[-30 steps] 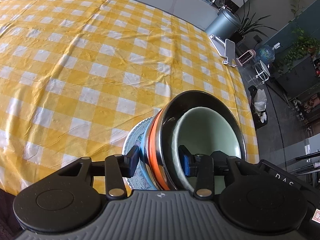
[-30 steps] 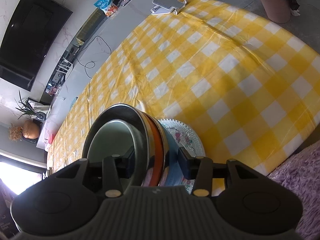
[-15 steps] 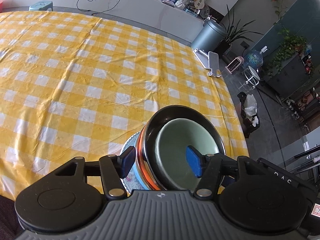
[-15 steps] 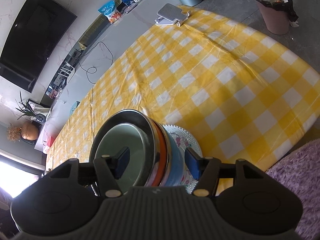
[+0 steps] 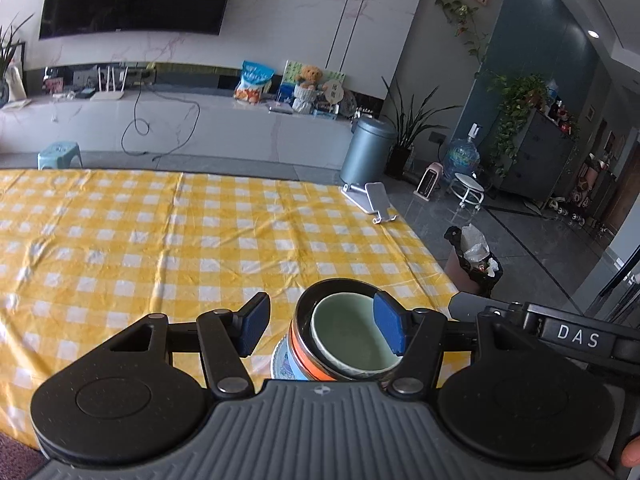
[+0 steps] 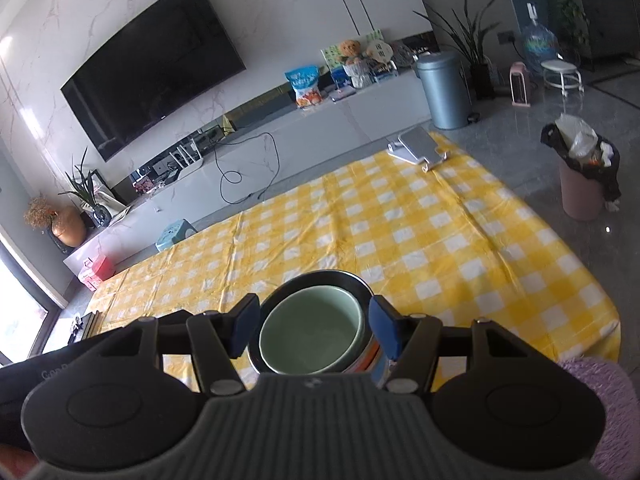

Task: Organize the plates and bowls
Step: 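Lower the bowl stack onto the white bowl and open the left tool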

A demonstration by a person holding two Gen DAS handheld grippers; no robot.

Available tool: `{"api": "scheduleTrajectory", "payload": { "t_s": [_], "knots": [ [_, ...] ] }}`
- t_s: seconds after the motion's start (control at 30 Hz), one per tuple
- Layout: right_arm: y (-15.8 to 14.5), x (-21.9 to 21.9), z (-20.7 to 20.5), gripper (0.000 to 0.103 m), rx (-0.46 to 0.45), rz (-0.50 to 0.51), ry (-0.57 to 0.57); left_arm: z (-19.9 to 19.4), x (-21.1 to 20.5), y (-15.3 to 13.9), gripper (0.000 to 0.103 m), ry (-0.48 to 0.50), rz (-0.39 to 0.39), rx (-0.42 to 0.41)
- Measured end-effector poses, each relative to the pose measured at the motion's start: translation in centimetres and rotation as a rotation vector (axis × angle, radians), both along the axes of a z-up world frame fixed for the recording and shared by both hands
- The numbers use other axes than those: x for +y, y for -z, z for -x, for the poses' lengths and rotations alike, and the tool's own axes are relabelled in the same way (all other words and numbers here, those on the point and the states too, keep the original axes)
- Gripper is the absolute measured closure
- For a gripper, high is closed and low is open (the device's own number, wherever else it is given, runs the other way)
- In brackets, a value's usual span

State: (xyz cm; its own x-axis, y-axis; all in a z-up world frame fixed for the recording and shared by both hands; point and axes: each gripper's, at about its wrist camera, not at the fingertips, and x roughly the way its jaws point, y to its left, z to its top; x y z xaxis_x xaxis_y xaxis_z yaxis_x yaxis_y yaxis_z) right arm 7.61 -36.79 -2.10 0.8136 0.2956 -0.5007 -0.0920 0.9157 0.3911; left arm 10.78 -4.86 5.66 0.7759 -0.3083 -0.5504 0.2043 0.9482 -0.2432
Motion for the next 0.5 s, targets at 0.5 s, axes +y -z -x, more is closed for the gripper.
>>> {"api": "scheduleTrajectory", "payload": {
  "t_s": [0.5],
  "knots": [
    [2.4,2.4,7.6,0.042,-0.216,0.229,-0.064,7.5,-1.0,2.8,0.024,0.066,-0.213,-0.317]
  ]
}}
